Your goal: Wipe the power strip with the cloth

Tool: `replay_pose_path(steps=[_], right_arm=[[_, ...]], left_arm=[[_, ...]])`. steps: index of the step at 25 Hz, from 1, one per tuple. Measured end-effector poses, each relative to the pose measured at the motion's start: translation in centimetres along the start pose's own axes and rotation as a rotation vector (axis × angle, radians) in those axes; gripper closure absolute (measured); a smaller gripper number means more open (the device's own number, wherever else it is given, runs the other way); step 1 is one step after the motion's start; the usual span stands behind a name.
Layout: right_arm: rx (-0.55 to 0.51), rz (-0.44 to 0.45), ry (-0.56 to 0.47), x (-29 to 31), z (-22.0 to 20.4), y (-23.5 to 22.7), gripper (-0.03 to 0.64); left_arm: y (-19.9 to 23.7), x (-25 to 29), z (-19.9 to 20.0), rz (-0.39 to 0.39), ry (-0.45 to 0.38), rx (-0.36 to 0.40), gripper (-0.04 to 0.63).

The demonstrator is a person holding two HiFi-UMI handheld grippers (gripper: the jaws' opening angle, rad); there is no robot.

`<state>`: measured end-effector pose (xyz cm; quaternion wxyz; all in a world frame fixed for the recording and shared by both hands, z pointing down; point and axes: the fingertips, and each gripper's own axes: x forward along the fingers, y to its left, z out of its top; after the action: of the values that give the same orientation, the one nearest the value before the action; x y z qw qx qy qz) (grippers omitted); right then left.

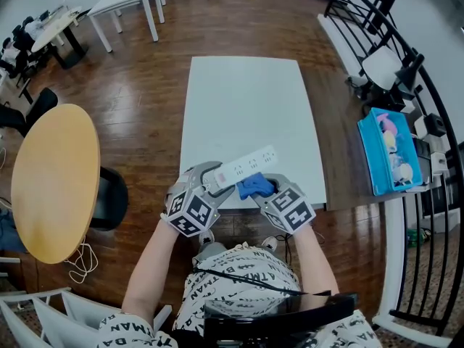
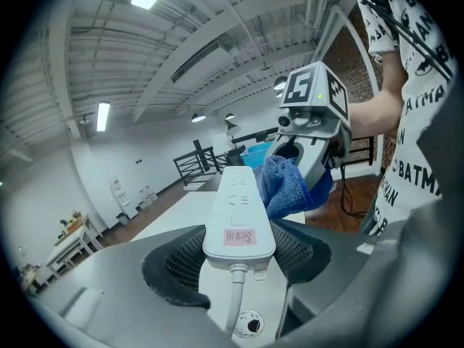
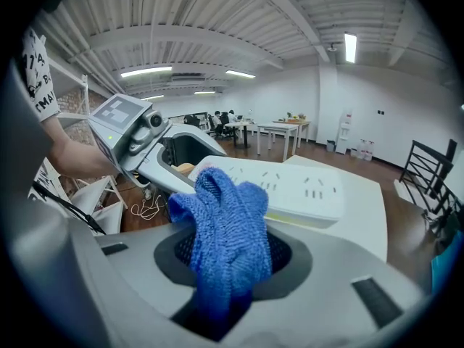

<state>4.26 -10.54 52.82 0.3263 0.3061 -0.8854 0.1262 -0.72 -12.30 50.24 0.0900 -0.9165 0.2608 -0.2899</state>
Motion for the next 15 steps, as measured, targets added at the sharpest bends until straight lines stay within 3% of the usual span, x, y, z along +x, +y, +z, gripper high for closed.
replay_pose_path(steps=[15], right_arm=[[0.051,-0.199,0.074,-5.0,-4.0,-8.9,0.476]], left_arm=[[-1.8,-1.9,0.1,-0.079,-0.024,0.072,0.324]])
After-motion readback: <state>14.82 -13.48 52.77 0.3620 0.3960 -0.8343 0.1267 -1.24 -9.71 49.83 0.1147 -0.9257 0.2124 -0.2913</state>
